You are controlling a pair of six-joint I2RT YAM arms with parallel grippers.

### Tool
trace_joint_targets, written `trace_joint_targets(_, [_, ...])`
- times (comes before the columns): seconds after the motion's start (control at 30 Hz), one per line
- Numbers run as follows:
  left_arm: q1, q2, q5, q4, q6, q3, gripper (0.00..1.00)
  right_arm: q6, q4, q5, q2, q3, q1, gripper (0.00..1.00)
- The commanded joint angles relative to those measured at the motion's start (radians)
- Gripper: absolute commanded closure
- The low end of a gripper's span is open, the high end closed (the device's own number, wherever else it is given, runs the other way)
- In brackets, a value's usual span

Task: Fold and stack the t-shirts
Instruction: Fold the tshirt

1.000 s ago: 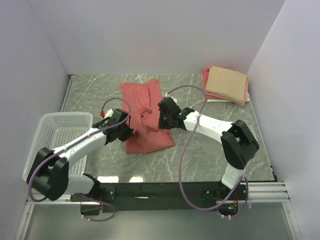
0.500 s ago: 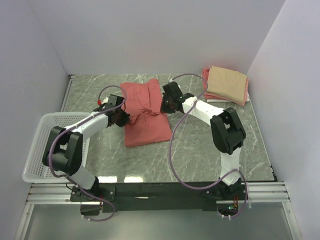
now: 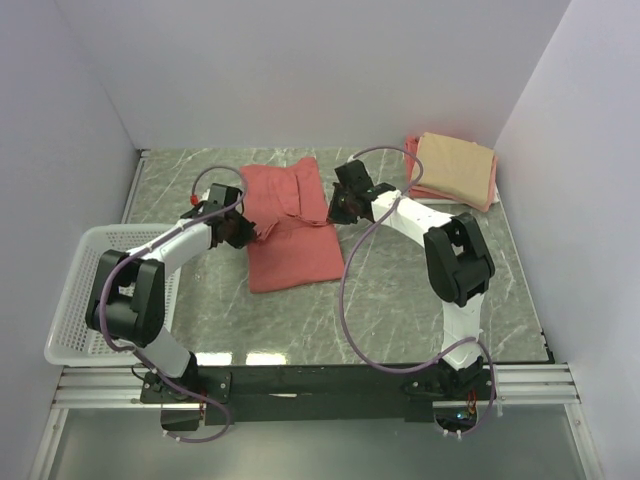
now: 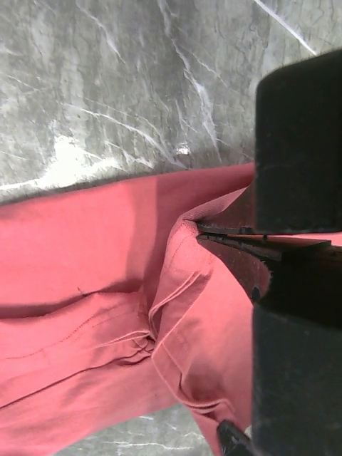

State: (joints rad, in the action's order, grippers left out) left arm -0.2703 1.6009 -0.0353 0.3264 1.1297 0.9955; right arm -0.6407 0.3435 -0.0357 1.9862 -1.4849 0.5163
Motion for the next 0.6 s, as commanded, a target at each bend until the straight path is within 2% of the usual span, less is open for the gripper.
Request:
trace_joint_targets(0.0, [0.013,0.011,0.021,-0.038,-0.03,0.055,0.99,0.01,-0.032,-0.003,-0.032,-0.029,-0.018,1.0])
trace_joint_targets(0.3, [0.032,0.051,0.048,-0.092,-0.031,0.055,0.99,0.024,-0.026,-0.021,0.013,-0.067,-0.036,1.0])
trace_joint_targets(0.37, [0.037,0.051,0.055,-0.116,-0.034,0.046,0.96,0.03,-0.024,-0.03,0.022,-0.081,-0.044,1.0])
trace_joint_targets(0.4, [0.045,0.048,0.064,-0.131,-0.039,0.032,0.86,0.033,-0.023,-0.036,0.025,-0.09,-0.045,0.93])
trace_joint_targets(0.47, [0.065,0.031,0.077,-0.179,-0.047,0.017,0.75,0.047,-0.006,-0.036,0.036,-0.115,-0.053,0.8])
trace_joint_targets(0.5, [0.071,0.018,0.072,-0.181,-0.054,0.017,0.65,0.052,-0.006,-0.033,0.034,-0.12,-0.055,0.66])
trace_joint_targets(0.57, [0.092,0.001,0.066,-0.17,-0.064,0.025,0.58,0.064,-0.015,-0.029,0.026,-0.12,-0.064,0.52])
